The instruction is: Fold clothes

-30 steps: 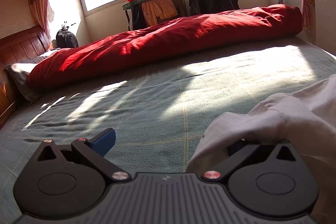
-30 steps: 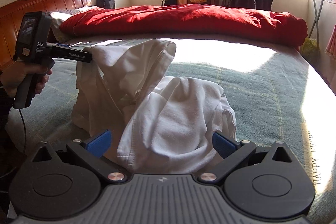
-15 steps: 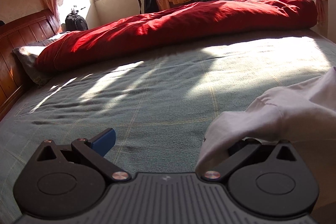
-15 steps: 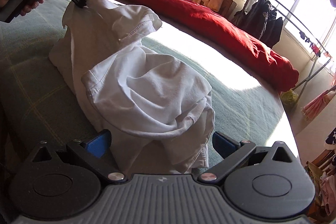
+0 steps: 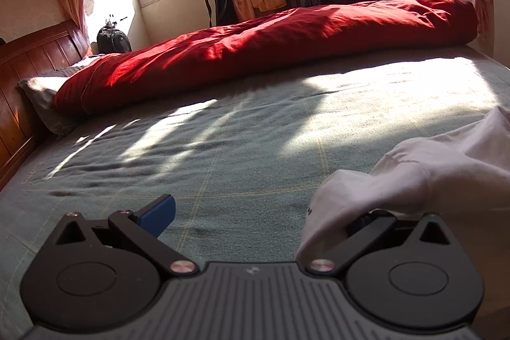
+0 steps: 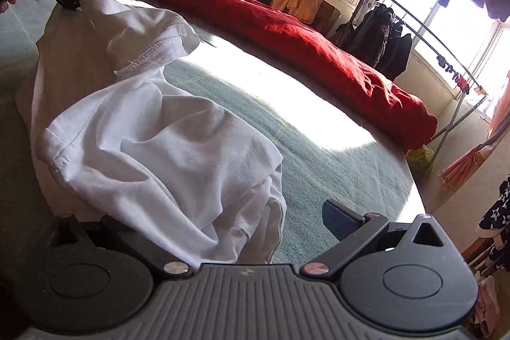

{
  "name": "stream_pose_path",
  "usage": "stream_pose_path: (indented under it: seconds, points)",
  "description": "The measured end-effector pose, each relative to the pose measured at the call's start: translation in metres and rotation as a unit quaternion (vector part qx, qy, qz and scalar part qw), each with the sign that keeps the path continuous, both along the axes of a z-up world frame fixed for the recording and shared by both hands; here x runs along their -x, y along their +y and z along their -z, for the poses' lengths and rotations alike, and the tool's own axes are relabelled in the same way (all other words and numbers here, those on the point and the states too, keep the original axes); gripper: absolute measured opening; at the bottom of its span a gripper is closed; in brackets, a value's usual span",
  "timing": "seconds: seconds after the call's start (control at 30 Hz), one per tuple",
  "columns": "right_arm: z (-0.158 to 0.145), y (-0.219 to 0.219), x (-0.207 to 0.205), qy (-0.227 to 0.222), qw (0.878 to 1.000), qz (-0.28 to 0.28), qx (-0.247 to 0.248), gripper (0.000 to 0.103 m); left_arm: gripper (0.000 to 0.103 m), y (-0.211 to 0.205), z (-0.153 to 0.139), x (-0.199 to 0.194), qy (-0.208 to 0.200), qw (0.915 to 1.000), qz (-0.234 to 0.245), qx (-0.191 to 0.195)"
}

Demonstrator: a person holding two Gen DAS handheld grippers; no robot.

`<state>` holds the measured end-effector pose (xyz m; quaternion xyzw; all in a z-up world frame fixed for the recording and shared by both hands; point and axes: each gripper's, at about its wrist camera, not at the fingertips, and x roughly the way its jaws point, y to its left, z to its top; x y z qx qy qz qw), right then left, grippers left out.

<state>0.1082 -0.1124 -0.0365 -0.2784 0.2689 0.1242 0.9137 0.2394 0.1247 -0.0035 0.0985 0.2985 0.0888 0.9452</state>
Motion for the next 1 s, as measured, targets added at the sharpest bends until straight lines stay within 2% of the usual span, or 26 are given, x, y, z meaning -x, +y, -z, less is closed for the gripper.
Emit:
stream_pose_path:
  seconds: [0.1,0.2,0.27,0.37,0.43,0.5,0.57,0.73,0.8,0.9,0.97,1.0]
  points:
    - [-0.009,-0.008,-0.007,-0.013,0.999,0.017,-0.048,0.103,0.103,-0.001,-0.001,0.0,-0.006,1.0,0.003,-0.003]
    - [-0.001,-0.005,-0.019,0.026,0.999,0.007,-0.045,0.103,0.102,-0.004,-0.001,0.001,0.002,0.9999,0.013,-0.007]
    - [0.004,0.0,-0.018,0.012,1.0,0.003,-0.018,0.103,0.102,-0.007,0.002,0.004,0.006,0.9996,0.023,-0.014]
    - [-0.002,-0.005,-0.016,-0.008,0.998,0.023,-0.05,0.103,0.101,-0.01,0.007,0.008,0.018,0.9985,0.044,-0.026]
    - [-0.003,-0.008,-0.017,-0.006,0.997,0.039,-0.071,0.103,0.101,-0.011,0.009,0.012,0.02,0.9976,0.063,-0.019]
    - [0.004,-0.005,-0.021,0.012,0.998,0.031,-0.061,0.103,0.102,-0.017,0.006,0.016,0.017,0.9955,0.09,-0.023]
    - [0.009,0.001,-0.018,0.004,0.999,0.034,-0.04,0.103,0.101,-0.024,0.002,0.019,0.013,0.9924,0.119,-0.029]
    - [0.009,0.0,-0.016,0.011,0.998,0.036,-0.047,0.103,0.102,-0.042,-0.015,0.03,0.002,0.9777,0.208,-0.03]
    - [0.01,0.0,-0.015,0.014,0.998,0.037,-0.05,0.103,0.102,-0.054,-0.017,0.029,0.01,0.9706,0.236,-0.048]
    - [0.01,-0.001,-0.014,0.018,0.998,0.038,-0.054,0.103,0.102,-0.072,-0.007,0.022,0.028,0.9603,0.259,-0.1]
    - [0.01,-0.001,-0.012,0.016,0.998,0.037,-0.054,0.103,0.102,-0.079,-0.003,0.014,0.033,0.9578,0.261,-0.116]
    - [0.01,-0.001,-0.011,0.016,0.998,0.037,-0.053,0.103,0.102,-0.08,-0.002,0.01,0.036,0.9575,0.265,-0.109]
